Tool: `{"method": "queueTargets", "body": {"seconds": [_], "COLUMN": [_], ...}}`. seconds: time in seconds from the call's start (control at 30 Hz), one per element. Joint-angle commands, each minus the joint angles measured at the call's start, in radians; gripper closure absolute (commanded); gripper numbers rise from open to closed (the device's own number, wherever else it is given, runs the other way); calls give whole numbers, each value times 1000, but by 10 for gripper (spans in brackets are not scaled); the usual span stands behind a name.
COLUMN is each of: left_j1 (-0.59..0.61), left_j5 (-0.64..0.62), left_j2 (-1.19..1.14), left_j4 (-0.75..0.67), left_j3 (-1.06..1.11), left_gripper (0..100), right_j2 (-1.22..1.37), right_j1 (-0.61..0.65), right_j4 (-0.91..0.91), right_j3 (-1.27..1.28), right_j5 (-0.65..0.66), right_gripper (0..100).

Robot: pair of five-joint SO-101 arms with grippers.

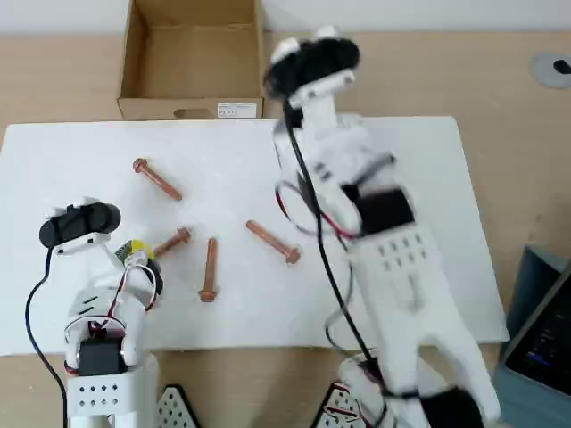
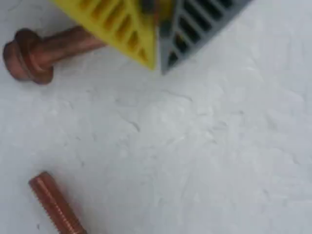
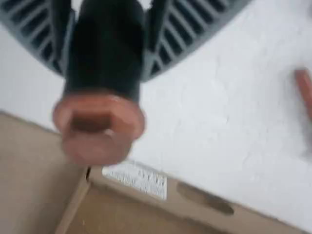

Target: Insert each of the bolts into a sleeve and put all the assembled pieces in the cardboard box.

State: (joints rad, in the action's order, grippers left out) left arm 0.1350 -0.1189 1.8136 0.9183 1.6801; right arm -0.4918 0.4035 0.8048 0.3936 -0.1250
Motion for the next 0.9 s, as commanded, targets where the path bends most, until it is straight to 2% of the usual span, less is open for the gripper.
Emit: {"method": "queueTargets", "body": {"seconds": [0.0,0.3,0.87], "left_j1": [12,6,5], "left_j5": [6,5,3], "left_j2": [7,7,7], "left_j4": [-6,-3,0], "left_j3": [9,8,6], "left_gripper": [998,998,998], "right_j2": [160,607,1395], "right_j1": [-16,-15,27], "right_j4": [-77,-103,-97], "right_j3": [-193,-627,-1518], "right_j5": [14,58,63], "right_gripper": [989,989,988]}}
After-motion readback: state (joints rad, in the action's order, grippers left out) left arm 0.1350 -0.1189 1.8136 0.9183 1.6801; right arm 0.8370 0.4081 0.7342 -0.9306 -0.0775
